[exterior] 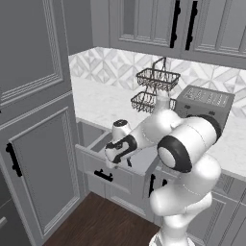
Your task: Pick the whisk from the drawer and place it on the counter.
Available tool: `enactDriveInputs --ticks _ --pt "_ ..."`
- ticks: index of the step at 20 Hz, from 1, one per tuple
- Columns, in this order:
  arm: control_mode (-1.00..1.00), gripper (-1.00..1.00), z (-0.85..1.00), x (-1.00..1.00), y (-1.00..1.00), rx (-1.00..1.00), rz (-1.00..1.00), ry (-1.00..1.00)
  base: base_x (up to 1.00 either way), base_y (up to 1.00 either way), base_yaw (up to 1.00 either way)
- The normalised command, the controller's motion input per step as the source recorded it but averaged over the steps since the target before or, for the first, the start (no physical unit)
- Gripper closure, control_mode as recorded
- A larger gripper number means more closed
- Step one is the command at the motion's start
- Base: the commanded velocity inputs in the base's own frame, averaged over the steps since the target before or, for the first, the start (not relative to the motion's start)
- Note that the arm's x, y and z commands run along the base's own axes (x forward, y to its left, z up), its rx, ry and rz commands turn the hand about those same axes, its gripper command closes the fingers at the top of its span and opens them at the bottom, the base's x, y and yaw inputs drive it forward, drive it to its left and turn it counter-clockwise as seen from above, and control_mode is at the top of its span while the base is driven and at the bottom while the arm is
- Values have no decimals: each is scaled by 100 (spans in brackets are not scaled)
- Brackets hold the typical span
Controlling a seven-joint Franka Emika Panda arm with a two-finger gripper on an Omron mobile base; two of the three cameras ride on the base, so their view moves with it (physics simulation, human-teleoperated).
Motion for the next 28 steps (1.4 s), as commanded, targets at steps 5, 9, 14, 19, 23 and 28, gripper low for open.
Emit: enactDriveInputs --ticks 5,9,14,19,23,28 --pt "-100 -100 -35 27 0 0 1 1 0 0 0" --pt "-100 -100 -39 30 0 0 2 2 0 0 0" --pt "-100 -100 -32 -7 0 0 5 9 0 0 0" --pt "-100 -100 -3 -73 45 -1 9 14 0 0 0" --pt "-100 -100 0 -91 78 -1 15 17 0 0 0" --pt "-100 -100 2 -100 92 -1 15 19 0 0 0"
